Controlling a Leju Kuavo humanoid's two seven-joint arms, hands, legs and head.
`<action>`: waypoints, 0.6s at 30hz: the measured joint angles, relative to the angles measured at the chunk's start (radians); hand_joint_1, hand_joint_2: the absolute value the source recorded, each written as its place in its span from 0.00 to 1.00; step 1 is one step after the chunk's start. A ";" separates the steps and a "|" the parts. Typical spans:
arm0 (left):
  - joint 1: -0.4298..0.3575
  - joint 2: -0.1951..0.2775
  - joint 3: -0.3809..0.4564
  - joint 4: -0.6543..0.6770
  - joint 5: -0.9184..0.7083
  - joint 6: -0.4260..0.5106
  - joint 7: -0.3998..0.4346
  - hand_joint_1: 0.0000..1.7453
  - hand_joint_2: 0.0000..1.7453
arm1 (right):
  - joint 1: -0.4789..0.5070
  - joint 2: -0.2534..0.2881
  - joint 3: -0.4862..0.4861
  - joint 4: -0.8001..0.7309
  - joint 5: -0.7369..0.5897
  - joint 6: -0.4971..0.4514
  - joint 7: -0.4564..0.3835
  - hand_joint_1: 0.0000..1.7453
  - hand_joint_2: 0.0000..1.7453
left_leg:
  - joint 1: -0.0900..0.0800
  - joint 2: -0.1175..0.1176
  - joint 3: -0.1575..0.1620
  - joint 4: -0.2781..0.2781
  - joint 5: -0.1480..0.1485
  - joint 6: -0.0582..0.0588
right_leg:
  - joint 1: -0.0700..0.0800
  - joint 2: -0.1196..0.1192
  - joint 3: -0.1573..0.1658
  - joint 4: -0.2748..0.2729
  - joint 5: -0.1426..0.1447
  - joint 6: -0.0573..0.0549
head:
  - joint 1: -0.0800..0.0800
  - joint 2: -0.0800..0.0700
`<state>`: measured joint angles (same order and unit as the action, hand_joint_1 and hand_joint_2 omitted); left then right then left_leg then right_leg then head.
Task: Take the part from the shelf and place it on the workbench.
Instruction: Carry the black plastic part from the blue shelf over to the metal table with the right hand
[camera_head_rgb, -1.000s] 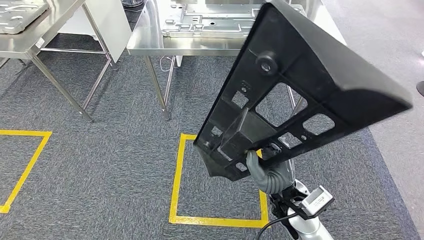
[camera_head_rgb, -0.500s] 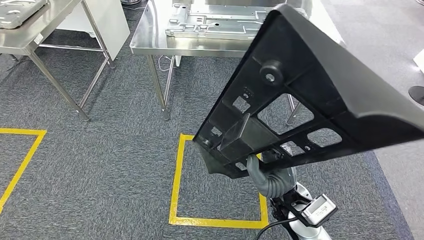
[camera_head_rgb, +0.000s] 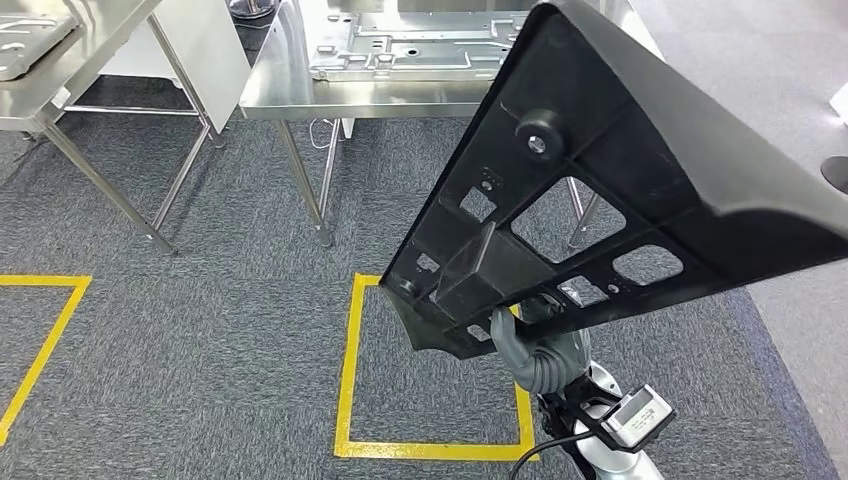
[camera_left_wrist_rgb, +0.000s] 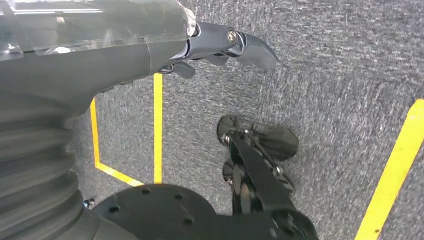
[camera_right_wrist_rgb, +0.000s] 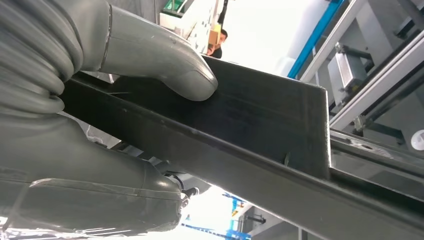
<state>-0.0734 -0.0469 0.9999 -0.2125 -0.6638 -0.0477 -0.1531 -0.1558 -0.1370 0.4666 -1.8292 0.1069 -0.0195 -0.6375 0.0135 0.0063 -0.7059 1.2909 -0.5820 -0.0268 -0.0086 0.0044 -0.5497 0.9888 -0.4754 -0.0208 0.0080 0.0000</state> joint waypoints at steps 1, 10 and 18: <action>0.001 0.000 0.001 0.000 0.002 0.000 0.000 0.00 1.00 | 0.005 0.000 0.000 -0.009 -0.003 0.004 0.003 1.00 1.00 | 0.000 0.000 0.006 -0.028 0.030 0.002 | 0.000 0.002 0.007 0.000 -0.005 0.002 | 0.000 0.000; 0.003 0.000 0.007 0.000 0.005 0.000 -0.002 0.00 1.00 | 0.020 -0.007 0.004 -0.076 -0.011 0.013 0.018 1.00 1.00 | -0.005 -0.006 0.141 -0.299 0.127 0.052 | 0.002 0.005 0.020 0.050 -0.042 0.044 | 0.002 0.000; 0.006 -0.002 0.008 0.000 0.005 0.000 -0.003 0.00 1.00 | 0.023 -0.013 0.005 -0.076 -0.017 0.013 0.017 1.00 1.00 | -0.005 -0.006 0.202 -0.305 0.079 0.055 | -0.005 -0.002 -0.119 0.146 0.010 0.054 | 0.006 0.000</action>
<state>-0.0673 -0.0490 1.0081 -0.2124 -0.6588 -0.0473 -0.1560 -0.1331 -0.1496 0.4715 -1.9055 0.0897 -0.0069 -0.6203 0.0087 -0.0001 -0.5037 0.9859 -0.5033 0.0283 -0.0133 0.0025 -0.6685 1.1353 -0.4654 0.0337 0.0138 0.0000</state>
